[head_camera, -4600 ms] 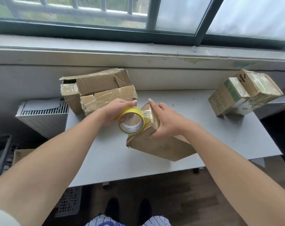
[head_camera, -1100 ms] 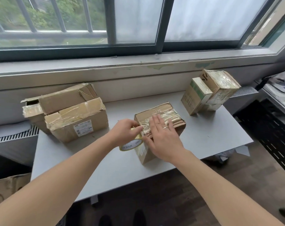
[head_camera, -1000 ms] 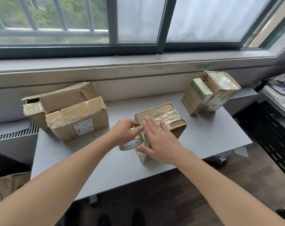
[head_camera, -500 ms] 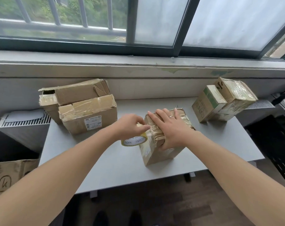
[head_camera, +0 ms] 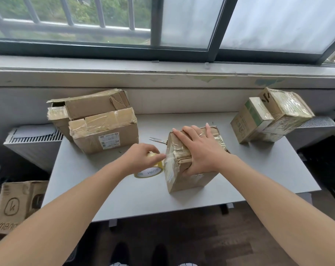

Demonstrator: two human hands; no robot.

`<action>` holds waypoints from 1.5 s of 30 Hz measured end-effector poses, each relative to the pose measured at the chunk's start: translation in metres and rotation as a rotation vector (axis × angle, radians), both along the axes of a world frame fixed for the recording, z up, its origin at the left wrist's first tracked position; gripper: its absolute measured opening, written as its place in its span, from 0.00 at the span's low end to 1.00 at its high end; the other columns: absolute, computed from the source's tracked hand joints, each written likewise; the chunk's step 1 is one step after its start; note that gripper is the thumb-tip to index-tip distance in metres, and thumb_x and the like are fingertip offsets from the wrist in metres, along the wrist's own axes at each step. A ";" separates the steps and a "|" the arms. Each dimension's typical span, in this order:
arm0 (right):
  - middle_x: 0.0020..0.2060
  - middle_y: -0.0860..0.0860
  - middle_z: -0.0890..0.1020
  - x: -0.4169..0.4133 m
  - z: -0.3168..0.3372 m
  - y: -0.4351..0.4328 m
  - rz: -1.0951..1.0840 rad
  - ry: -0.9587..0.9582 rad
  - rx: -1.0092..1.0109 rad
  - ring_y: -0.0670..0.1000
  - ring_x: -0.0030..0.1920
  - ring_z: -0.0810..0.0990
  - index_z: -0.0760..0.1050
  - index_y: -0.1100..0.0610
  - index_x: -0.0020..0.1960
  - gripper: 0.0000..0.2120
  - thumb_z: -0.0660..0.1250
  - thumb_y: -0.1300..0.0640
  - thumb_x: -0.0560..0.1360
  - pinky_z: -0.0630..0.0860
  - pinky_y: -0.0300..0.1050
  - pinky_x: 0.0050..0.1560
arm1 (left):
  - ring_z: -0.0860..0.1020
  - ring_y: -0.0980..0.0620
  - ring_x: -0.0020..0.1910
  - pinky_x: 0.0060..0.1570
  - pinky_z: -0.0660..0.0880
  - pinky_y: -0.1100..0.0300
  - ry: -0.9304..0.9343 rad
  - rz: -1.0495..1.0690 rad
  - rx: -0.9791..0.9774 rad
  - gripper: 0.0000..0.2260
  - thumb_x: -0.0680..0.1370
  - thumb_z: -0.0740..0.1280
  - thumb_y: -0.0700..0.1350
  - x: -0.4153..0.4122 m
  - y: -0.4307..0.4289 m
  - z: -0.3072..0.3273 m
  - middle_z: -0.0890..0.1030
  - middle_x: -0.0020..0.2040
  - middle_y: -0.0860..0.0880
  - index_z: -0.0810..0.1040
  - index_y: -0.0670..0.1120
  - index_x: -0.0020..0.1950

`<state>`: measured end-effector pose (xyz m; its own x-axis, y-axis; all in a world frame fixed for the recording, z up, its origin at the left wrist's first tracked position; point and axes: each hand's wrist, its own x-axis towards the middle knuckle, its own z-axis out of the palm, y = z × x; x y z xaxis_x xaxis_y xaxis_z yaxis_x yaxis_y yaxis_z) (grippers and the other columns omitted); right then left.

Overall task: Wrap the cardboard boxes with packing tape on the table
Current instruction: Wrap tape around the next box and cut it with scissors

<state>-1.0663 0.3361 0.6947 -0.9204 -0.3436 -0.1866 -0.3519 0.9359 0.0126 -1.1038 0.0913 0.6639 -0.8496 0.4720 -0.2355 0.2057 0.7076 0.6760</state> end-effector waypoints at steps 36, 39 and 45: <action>0.67 0.41 0.62 0.029 -0.033 0.066 -0.237 -0.113 -0.852 0.43 0.69 0.63 0.41 0.33 0.80 0.67 0.86 0.44 0.59 0.62 0.45 0.71 | 0.67 0.52 0.30 0.33 0.63 0.55 0.125 0.054 -0.075 0.25 0.77 0.72 0.60 -0.001 -0.011 0.033 0.68 0.29 0.49 0.72 0.43 0.32; 0.67 0.39 0.60 0.039 -0.040 0.083 -0.236 -0.136 -0.826 0.43 0.70 0.62 0.37 0.29 0.78 0.67 0.85 0.44 0.60 0.61 0.44 0.71 | 0.68 0.51 0.30 0.32 0.63 0.56 0.122 0.021 -0.120 0.25 0.76 0.72 0.62 -0.003 -0.002 0.031 0.70 0.29 0.48 0.75 0.42 0.33; 0.73 0.40 0.61 0.065 -0.064 0.119 -0.382 -0.174 -0.903 0.42 0.71 0.63 0.41 0.34 0.79 0.65 0.86 0.50 0.61 0.64 0.45 0.71 | 0.67 0.51 0.30 0.33 0.65 0.54 0.147 -0.108 -0.197 0.29 0.71 0.68 0.70 -0.020 0.005 0.040 0.70 0.30 0.44 0.75 0.42 0.34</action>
<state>-1.0015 0.4546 0.6303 -0.9835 -0.1097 -0.1438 0.0453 0.6202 -0.7831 -1.1238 0.0961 0.7042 -0.8287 0.5190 -0.2097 0.3727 0.7911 0.4851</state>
